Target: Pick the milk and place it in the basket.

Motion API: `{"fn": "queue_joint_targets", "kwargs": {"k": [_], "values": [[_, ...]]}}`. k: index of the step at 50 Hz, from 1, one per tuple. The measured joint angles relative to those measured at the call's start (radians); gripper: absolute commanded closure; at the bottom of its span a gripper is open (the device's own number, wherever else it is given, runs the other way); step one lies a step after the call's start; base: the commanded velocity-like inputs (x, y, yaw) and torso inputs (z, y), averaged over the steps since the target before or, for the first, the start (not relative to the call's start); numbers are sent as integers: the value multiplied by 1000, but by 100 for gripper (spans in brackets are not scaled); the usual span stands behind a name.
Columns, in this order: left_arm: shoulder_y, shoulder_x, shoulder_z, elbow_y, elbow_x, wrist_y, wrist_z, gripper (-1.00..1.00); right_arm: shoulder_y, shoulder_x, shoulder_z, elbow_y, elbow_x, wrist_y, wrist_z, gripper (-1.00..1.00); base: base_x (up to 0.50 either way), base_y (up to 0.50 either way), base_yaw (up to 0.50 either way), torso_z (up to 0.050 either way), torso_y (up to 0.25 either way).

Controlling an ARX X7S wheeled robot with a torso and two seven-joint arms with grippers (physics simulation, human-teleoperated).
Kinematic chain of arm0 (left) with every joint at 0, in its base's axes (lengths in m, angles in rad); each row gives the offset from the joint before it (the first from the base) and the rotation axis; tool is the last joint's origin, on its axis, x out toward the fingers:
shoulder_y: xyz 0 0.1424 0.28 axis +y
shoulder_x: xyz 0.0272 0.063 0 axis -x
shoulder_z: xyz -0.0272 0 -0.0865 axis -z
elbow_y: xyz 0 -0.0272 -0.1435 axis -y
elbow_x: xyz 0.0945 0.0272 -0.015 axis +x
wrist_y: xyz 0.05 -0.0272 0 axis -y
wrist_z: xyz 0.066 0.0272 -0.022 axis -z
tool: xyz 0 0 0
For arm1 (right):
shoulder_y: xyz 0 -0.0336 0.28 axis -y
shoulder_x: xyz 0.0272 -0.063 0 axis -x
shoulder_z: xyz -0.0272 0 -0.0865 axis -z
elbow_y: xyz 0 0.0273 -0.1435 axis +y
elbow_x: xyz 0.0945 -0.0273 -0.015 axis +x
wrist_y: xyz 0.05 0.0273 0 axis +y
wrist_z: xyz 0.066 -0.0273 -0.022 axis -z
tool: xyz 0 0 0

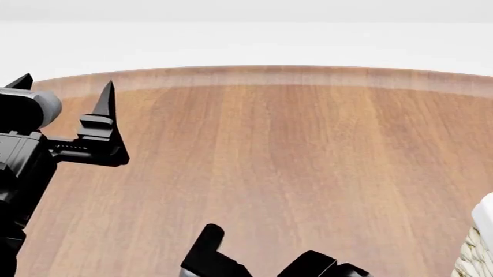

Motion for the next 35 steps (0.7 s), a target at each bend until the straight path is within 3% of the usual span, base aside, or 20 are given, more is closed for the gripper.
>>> {"fn": "queue_joint_targets", "kwargs": {"k": [31, 32, 35], "values": [[12, -11, 16, -20, -7, 29, -2, -100, 13, -60, -78, 147, -40, -81, -75, -100, 0, 0, 0, 0, 0], [12, -12, 16, -21, -7, 30, -2, -100, 13, -60, -79, 148, -41, -83, -76, 100, 0, 0, 0, 0, 0], [13, -13, 18, -23, -7, 33, -2, -100, 13, -61, -79, 153, -47, -90, -70, 100, 0, 0, 0, 0, 0]]}}
